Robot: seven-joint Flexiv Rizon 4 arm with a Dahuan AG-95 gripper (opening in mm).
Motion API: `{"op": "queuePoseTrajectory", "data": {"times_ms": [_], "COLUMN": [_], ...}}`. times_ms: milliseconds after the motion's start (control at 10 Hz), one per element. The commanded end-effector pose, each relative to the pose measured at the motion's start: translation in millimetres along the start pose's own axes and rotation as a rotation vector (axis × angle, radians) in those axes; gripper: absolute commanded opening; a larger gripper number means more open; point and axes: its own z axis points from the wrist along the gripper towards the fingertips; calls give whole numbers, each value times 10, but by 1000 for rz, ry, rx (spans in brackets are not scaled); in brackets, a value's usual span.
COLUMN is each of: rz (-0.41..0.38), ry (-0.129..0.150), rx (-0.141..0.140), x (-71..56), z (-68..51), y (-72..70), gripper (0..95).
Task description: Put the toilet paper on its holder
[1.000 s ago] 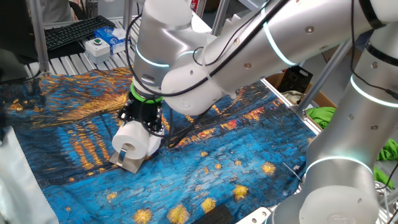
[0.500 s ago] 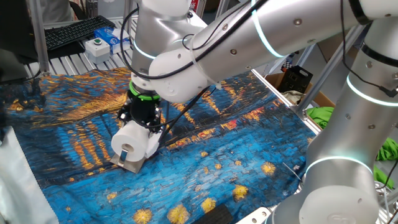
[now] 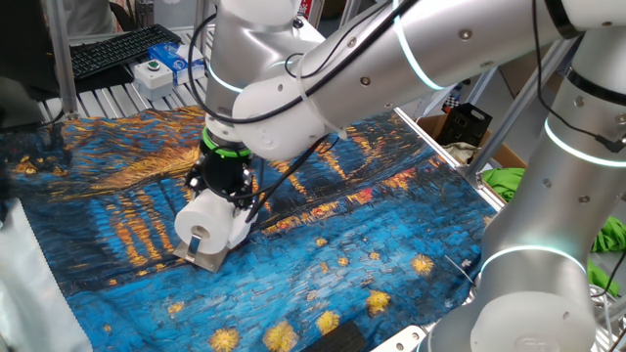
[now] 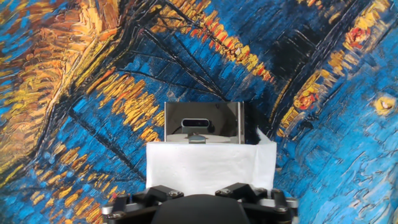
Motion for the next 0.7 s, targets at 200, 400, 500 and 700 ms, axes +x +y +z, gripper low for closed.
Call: {"op": "queuePoseTrajectory", "data": {"times_ms": [200,400,500,700], "rz": [-14,-42,-57,-68], "ry": [3,16,36,50], "rx": [-2,-1,-12,-22], "x": [-1,0,2,6], "z": [8,3,-26,-88], "y": [7,6,3,-4], "gripper": [950,950,950,950]}}
